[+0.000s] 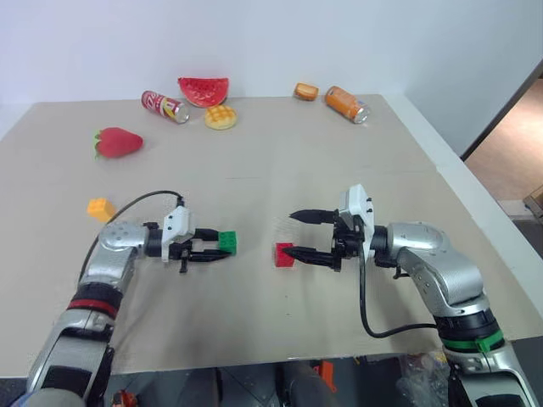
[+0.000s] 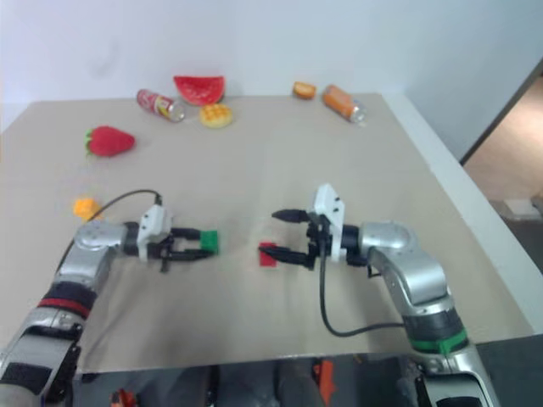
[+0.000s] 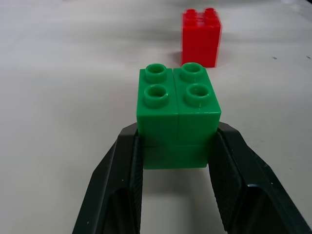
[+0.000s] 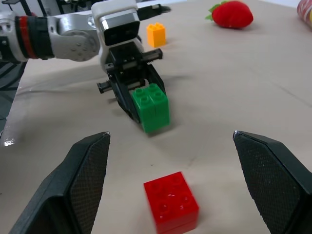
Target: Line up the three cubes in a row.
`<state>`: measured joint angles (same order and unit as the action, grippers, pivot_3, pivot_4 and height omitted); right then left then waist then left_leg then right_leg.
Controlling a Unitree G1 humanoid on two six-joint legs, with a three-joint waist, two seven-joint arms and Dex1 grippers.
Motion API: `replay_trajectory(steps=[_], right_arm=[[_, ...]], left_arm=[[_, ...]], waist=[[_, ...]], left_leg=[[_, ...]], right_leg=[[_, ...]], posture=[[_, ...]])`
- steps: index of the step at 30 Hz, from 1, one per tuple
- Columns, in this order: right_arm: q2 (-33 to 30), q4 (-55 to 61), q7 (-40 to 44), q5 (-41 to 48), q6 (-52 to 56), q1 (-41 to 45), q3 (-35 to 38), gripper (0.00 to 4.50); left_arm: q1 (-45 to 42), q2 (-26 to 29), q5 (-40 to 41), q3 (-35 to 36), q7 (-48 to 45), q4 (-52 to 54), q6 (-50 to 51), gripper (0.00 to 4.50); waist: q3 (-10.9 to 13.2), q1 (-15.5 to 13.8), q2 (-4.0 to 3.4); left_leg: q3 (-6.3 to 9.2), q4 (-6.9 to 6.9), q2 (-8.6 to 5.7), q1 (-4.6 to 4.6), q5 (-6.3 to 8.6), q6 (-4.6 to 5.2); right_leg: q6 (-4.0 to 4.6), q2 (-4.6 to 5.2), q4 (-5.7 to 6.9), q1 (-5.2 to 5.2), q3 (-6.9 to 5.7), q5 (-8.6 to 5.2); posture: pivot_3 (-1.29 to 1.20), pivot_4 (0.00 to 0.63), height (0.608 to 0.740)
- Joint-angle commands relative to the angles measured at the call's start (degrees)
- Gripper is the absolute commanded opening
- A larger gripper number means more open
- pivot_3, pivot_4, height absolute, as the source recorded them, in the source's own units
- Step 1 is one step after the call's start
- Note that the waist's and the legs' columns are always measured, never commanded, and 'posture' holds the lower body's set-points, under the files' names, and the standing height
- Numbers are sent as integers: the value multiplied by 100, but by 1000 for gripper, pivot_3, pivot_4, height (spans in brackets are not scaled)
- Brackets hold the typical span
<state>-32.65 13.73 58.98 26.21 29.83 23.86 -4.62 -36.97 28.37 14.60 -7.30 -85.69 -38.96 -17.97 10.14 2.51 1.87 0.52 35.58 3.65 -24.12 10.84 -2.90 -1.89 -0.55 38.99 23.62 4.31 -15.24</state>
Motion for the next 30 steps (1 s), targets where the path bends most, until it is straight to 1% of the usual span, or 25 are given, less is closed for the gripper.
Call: replay_trajectory(steps=[1, 4, 7, 12, 16, 19, 25, 30], right_arm=[[-26, 525, -231, 182, 128, -137, 165, 4197], [-63, 716, -375, 235, 222, -253, 220, 4197], [-108, 840, -486, 265, 278, -347, 267, 4197], [-154, 946, -609, 306, 311, -414, 281, 4197], [-181, 980, -648, 329, 313, -459, 293, 4197], [-184, 939, -661, 325, 279, -450, 248, 4197], [-171, 753, -579, 263, 223, -261, 131, 4197], [-161, 680, -545, 266, 210, -192, 93, 4197]], left_arm=[[-382, -254, -139, -88, -387, -665, -534, 1301], [-582, -511, -188, -125, -567, -1093, -673, 1301], [-700, -746, -173, -91, -582, -1298, -599, 1301], [-672, -735, -212, 4, -552, -1465, -599, 1301], [-530, -605, -64, 174, -544, -1309, -272, 1301], [-380, -525, -75, 201, -586, -1221, -240, 1301], [31, -479, 110, 230, -630, -468, 304, 1301], [314, -282, 101, 120, -680, -108, 390, 1301]], waist=[[0, 0, 0], [0, 12, 0], [0, 9, 0], [0, 9, 0], [0, 14, 0], [0, 44, 0], [0, 52, -1], [-1, 50, -1]], left_leg=[[1, 5, -1, -5, 0, 0], [1, 7, -1, -9, 0, 0], [10, 6, 0, -9, 0, 1], [14, 14, -1, -7, 0, 1], [17, 16, -1, -5, 0, 1], [17, 15, 1, 0, 0, 1], [23, 9, 5, 3, 0, 1], [22, 7, 5, 3, 2, 4]], right_leg=[[-2, 0, 0, 2, 0, 1], [-4, -2, 0, 5, 1, 2], [-3, -5, 1, 4, -2, 2], [-5, -4, 2, -4, -4, 3], [-5, -5, 2, -5, -5, 5], [-3, -10, 4, -5, -4, 7], [-2, -16, 6, -4, -4, 6], [-3, -15, 6, -4, -5, 1]], posture=[[0, 150, 740], [0, 150, 740], [0, 150, 740], [0, 150, 740], [0, 150, 740], [0, 150, 740], [0, 150, 740], [0, 150, 740]])
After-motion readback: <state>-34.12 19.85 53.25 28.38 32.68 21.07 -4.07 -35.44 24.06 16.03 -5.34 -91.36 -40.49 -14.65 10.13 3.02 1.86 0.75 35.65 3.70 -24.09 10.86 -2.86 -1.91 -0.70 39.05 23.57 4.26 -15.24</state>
